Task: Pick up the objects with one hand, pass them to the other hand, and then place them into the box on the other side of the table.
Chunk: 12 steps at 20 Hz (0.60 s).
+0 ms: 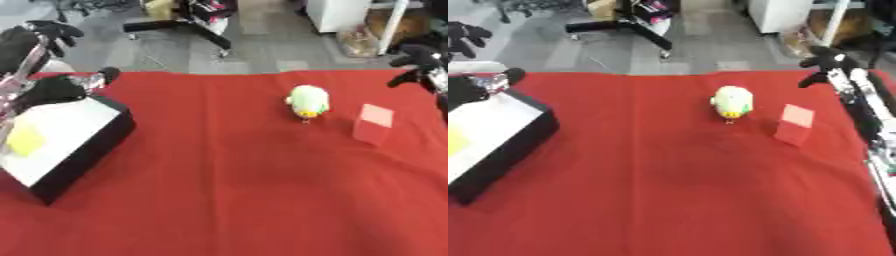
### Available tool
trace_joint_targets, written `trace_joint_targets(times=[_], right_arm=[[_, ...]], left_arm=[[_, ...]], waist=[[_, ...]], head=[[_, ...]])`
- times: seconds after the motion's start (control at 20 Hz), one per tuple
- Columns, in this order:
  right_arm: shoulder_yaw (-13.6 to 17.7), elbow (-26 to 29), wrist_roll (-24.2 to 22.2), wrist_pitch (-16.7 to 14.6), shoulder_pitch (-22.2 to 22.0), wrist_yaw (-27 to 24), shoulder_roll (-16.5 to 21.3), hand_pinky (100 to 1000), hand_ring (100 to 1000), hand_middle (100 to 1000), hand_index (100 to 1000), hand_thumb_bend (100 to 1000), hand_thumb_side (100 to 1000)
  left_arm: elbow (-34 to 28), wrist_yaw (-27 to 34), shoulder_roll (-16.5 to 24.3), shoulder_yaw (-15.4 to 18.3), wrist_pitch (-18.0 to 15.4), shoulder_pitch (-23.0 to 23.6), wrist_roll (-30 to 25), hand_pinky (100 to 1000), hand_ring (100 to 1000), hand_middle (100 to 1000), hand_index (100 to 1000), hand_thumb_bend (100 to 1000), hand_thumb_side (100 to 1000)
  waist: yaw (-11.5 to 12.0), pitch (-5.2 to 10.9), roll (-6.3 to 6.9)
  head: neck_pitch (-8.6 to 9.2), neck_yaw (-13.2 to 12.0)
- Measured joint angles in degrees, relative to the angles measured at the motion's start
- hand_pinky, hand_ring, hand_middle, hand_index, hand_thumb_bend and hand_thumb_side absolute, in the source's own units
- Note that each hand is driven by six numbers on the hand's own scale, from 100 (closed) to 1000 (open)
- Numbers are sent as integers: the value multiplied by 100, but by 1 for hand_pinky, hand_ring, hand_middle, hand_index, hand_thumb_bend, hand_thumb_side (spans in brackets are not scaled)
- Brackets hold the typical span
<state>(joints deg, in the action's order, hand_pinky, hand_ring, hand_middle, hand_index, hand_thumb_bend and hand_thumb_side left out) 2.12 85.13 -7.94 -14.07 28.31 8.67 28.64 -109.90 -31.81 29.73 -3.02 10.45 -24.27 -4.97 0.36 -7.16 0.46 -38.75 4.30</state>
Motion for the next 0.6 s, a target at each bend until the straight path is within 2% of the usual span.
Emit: trace_joint_targets(times=[0.15,0.3,0.6], right_arm=[[0,-751,7,-140,293,429,340,815,717,816,928,100,1000],[-7,-1551,18,-345,620,1147,566,848,790,867,953,100,1000],[-41,-3045,47,-829,1353,2848,660,894,873,910,980,100,1000]], left_arm=[[-276,561,-516,-15,-250,276,357,685,554,599,794,531,806],[-339,910,-962,-94,-480,469,594,681,549,593,789,522,825],[-349,1106,-1589,-269,-650,613,617,681,545,588,786,515,844]], waist=[[68,-38,-6],[130,-70,-7],[244,-88,55]], head=[[-2,349],[-2,589],[5,886]])
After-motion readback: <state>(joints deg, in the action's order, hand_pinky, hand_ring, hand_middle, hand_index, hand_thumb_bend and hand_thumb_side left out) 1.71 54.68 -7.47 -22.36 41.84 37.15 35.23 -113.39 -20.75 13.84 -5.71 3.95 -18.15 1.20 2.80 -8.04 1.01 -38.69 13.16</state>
